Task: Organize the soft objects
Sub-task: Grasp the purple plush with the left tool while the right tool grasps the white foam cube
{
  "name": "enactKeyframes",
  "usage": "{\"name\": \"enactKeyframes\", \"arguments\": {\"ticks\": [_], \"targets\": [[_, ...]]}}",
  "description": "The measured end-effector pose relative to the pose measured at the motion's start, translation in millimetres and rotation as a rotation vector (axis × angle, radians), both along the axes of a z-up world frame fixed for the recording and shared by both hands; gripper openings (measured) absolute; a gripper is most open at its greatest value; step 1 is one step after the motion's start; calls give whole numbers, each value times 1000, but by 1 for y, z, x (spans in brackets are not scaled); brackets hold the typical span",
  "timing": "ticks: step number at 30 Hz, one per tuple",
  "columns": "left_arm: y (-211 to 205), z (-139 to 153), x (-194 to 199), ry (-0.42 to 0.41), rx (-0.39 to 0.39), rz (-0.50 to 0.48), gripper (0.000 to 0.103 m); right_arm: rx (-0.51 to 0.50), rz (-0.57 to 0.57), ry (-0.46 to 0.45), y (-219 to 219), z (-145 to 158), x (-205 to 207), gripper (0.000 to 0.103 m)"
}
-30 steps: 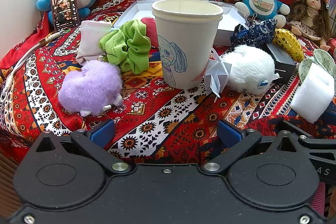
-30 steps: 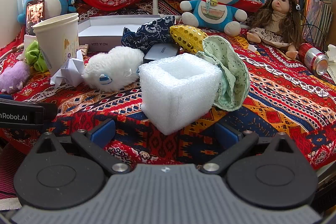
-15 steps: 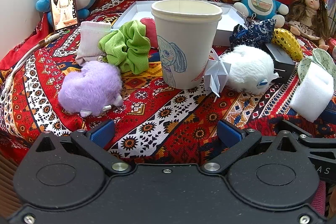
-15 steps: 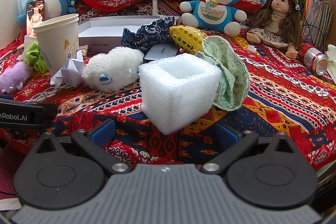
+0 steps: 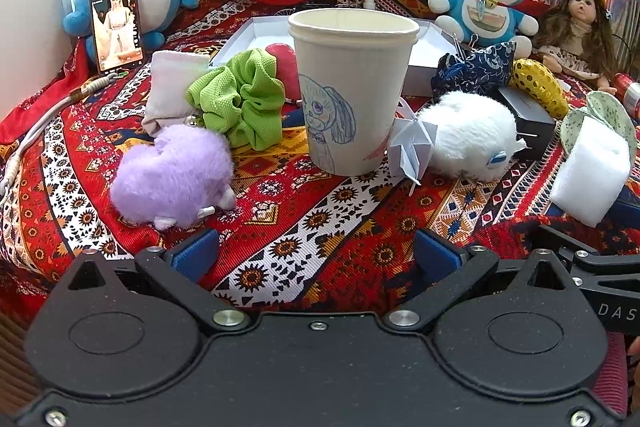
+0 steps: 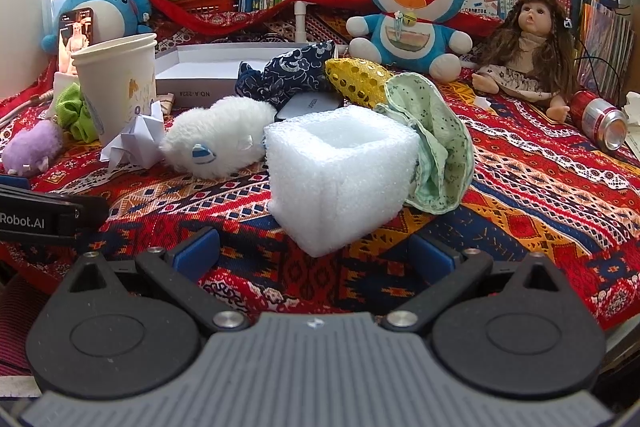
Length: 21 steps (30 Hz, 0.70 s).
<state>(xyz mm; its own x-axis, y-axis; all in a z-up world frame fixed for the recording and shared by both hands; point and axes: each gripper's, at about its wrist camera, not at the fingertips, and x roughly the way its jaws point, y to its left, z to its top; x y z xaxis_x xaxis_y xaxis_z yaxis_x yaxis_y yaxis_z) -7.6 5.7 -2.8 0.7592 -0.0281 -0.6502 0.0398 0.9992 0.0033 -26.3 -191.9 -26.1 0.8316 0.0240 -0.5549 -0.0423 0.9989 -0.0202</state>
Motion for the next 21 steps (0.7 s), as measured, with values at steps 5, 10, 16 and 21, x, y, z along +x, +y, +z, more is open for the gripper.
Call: {"name": "enactKeyframes", "arguments": {"ticks": [5, 10, 16, 21], "targets": [[1, 6, -3, -29, -12, -19, 101, 0, 43, -59, 0, 5, -8, 103], [8, 24, -14, -151, -13, -35, 101, -42, 76, -161, 0, 18, -17, 103], [25, 43, -21, -260, 32, 20, 101, -50, 83, -203, -6, 28, -12, 95], [48, 37, -14, -229, 50, 97, 94, -69, 76, -198, -11, 27, -7, 95]]}}
